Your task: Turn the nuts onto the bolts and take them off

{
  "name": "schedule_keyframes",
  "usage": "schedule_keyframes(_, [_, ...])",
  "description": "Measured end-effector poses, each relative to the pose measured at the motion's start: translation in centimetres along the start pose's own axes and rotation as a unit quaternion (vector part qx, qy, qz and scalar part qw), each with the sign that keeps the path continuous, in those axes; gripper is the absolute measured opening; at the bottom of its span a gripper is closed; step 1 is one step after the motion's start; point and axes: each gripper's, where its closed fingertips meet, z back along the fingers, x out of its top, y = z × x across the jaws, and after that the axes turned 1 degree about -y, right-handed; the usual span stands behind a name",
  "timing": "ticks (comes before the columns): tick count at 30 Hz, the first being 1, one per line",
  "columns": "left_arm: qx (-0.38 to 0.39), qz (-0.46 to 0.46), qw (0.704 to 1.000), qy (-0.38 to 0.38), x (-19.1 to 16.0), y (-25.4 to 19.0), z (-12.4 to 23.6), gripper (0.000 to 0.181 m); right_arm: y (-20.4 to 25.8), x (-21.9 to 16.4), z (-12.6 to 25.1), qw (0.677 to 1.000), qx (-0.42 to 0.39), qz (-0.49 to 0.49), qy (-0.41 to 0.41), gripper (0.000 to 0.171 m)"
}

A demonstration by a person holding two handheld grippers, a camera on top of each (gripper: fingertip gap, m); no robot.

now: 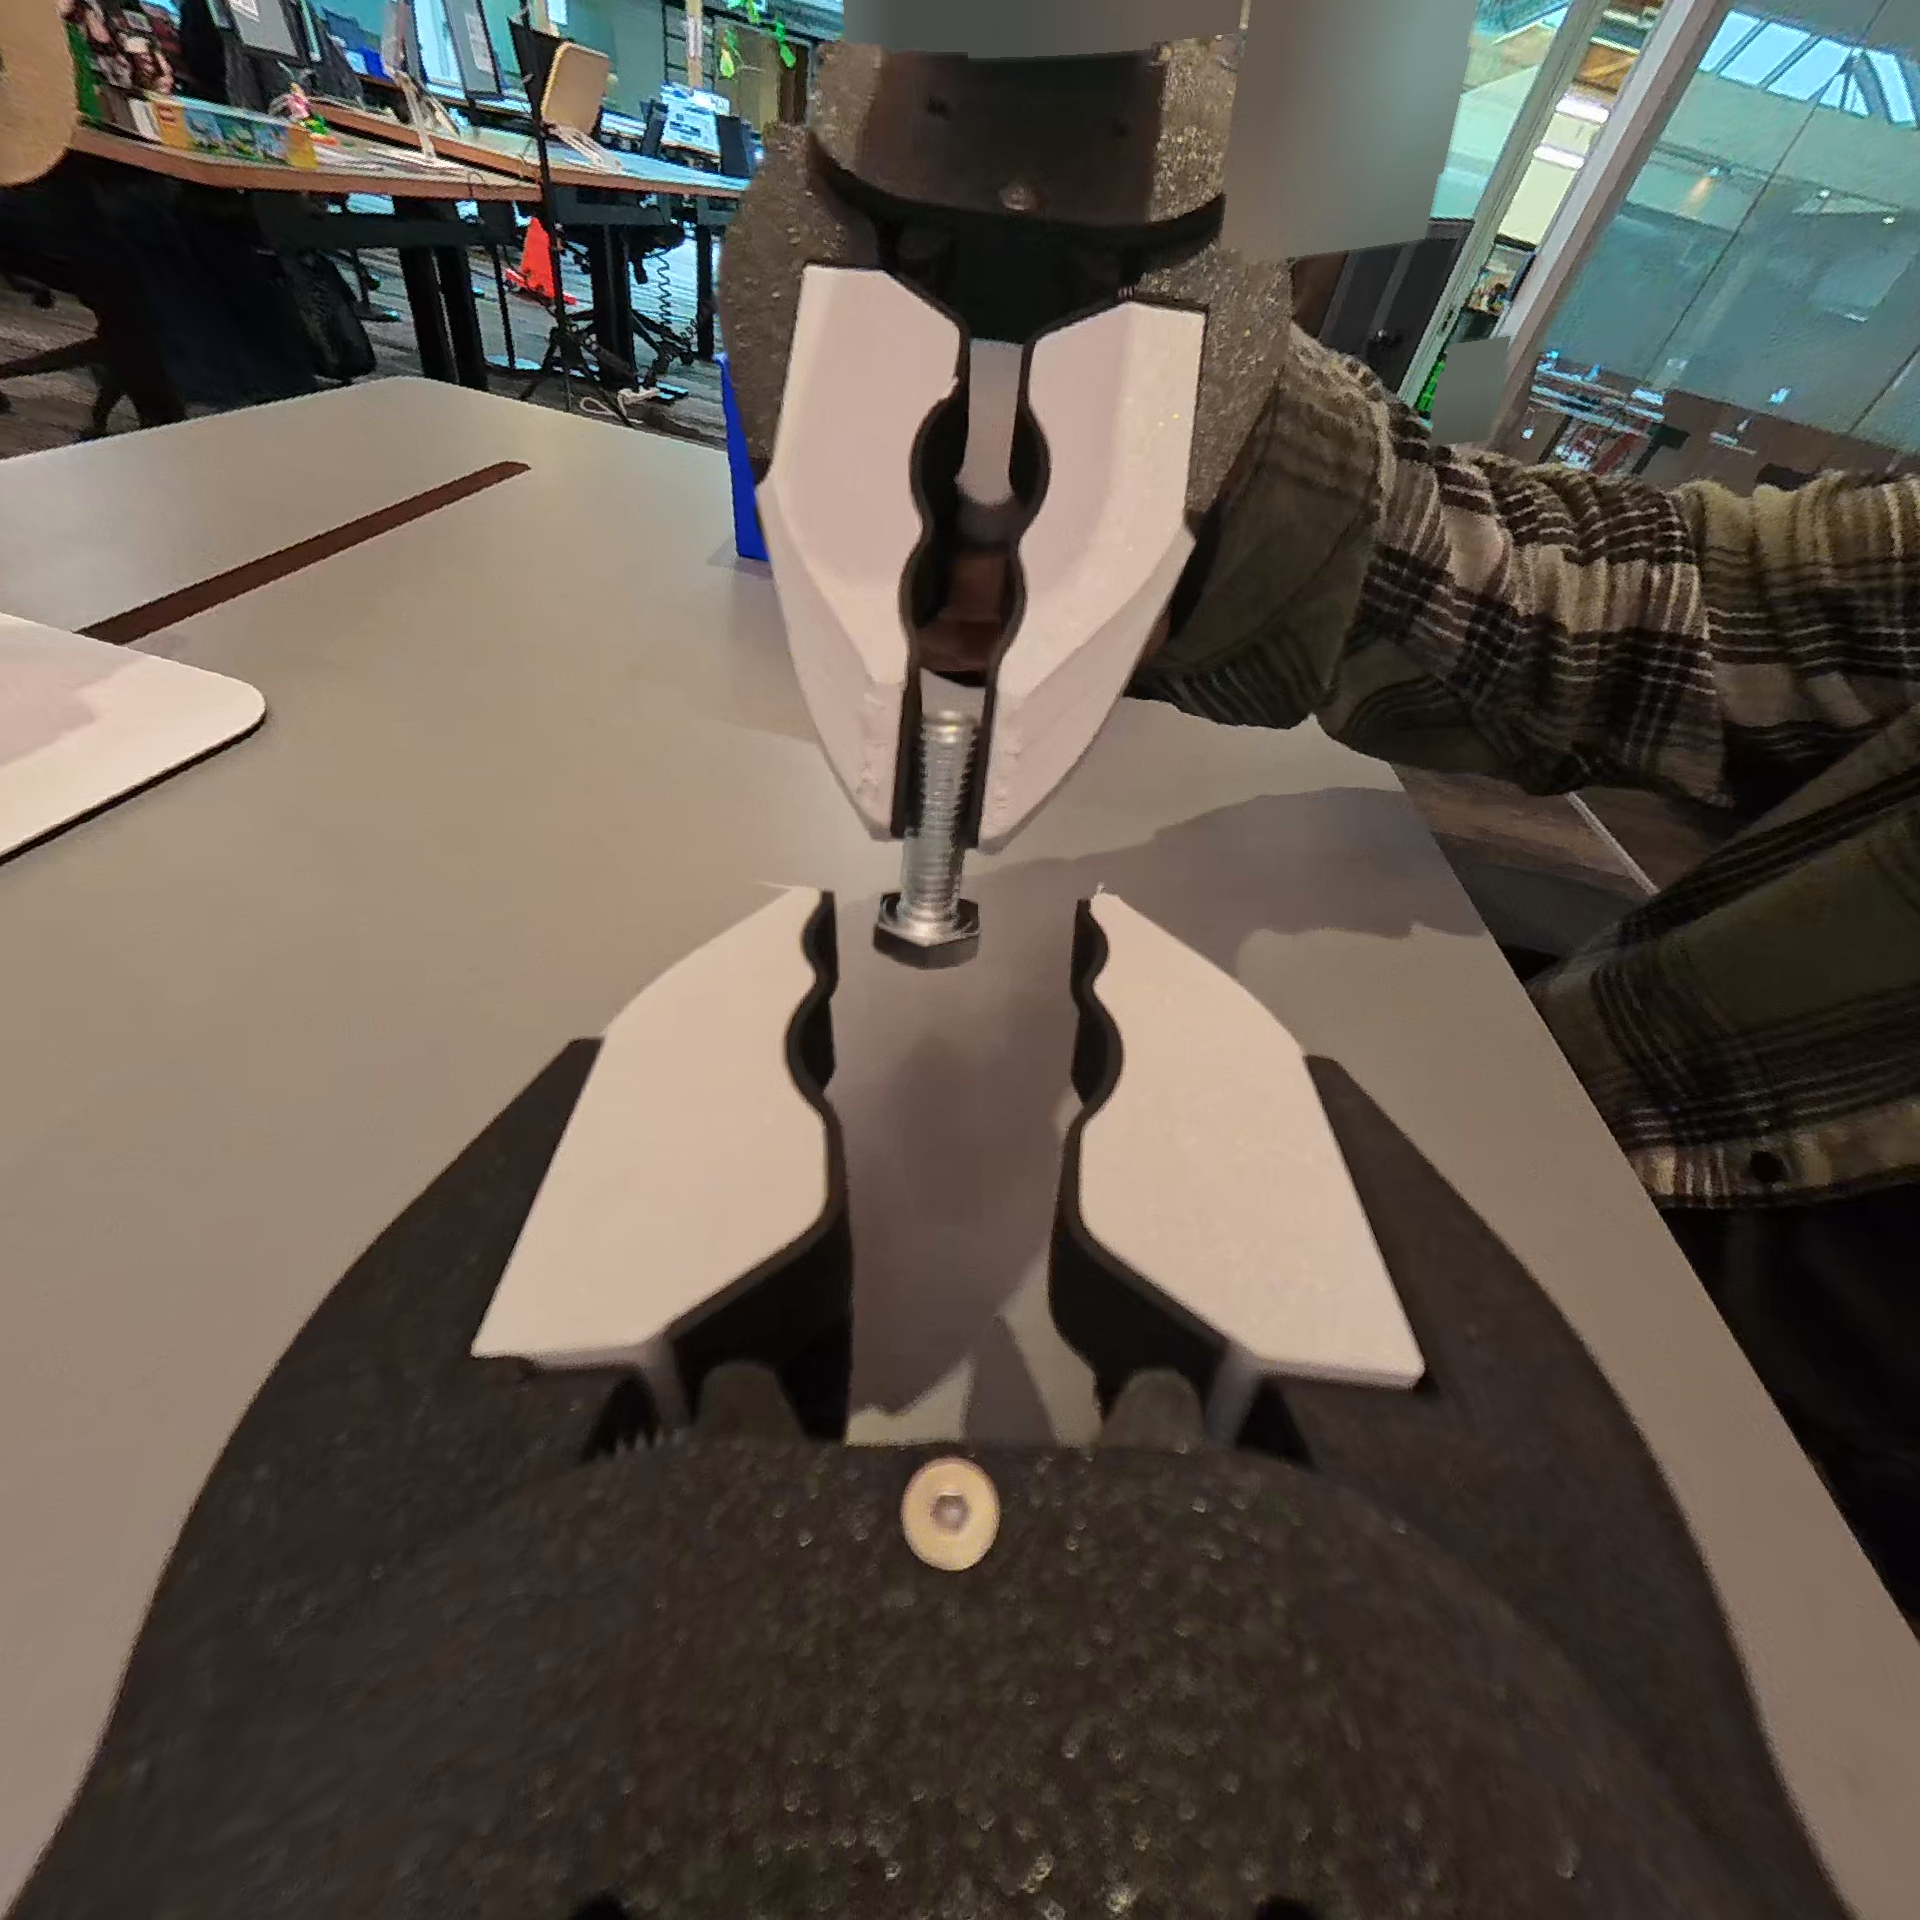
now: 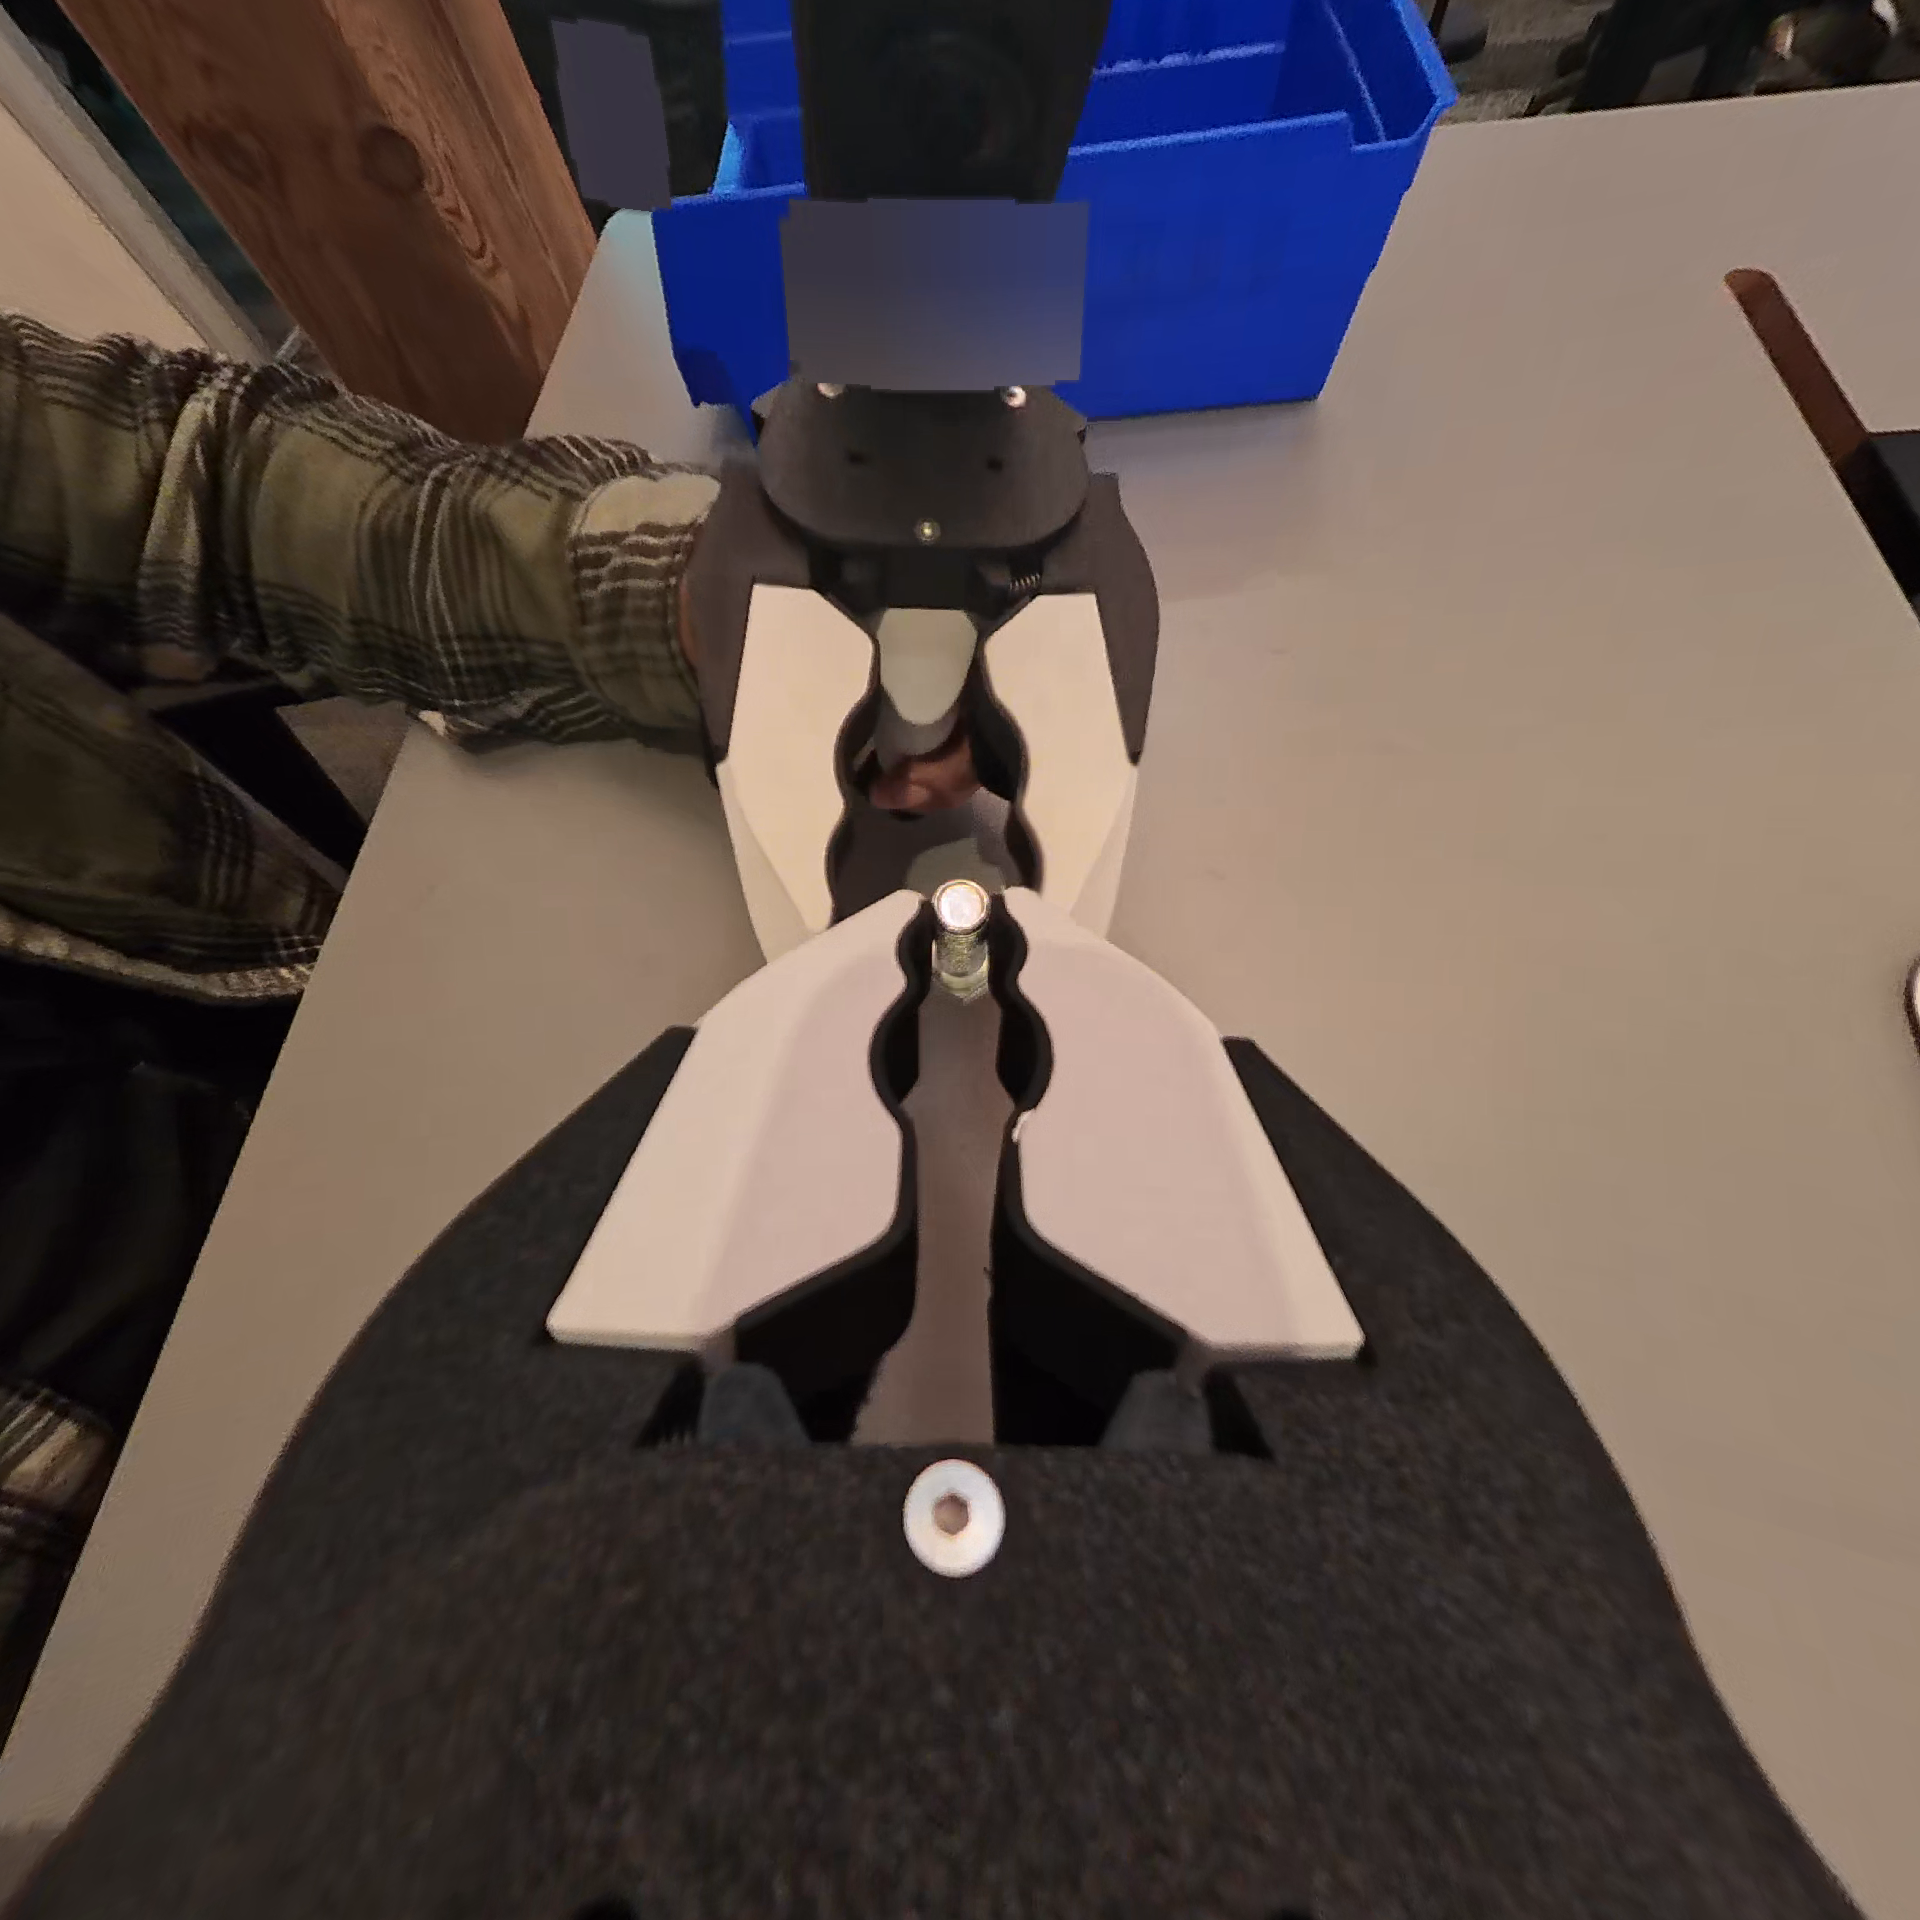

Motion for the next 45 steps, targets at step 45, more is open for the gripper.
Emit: schedule_keyframes(45, [0.129, 0.006, 0.991, 0.031, -0.6, 3.5, 1.8, 0.015, 6.7, -12.1, -3.2, 0.986, -0.057, -0.01, 0.157, 0.03])
